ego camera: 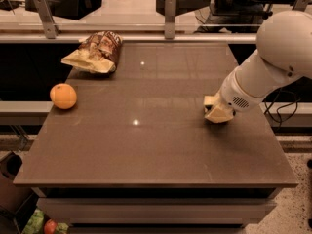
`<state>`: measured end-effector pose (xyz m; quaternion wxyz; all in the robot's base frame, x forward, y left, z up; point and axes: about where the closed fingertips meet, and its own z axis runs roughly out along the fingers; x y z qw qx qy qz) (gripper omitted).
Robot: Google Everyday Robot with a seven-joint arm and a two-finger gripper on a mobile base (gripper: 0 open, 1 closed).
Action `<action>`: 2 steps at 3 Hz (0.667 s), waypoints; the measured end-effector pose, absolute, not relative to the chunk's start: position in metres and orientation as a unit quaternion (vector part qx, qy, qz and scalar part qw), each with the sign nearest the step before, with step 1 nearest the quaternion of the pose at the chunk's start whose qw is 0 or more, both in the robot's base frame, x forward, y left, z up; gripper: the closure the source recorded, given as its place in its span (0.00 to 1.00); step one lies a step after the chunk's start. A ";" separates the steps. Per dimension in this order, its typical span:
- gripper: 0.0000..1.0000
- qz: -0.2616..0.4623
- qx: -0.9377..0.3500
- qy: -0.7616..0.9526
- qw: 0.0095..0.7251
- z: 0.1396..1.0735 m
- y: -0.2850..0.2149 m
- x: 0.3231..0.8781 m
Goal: Move sponge near brown chip bag
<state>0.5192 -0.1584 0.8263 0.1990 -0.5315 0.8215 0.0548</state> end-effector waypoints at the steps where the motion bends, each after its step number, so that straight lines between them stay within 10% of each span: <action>1: 1.00 0.055 -0.531 0.822 0.199 0.827 -0.158 0.519; 2: 1.00 0.037 -0.525 0.825 0.206 0.844 -0.160 0.529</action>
Offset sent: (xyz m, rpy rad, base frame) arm 0.0232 -0.0067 0.0406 -0.0417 -0.0657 -0.0566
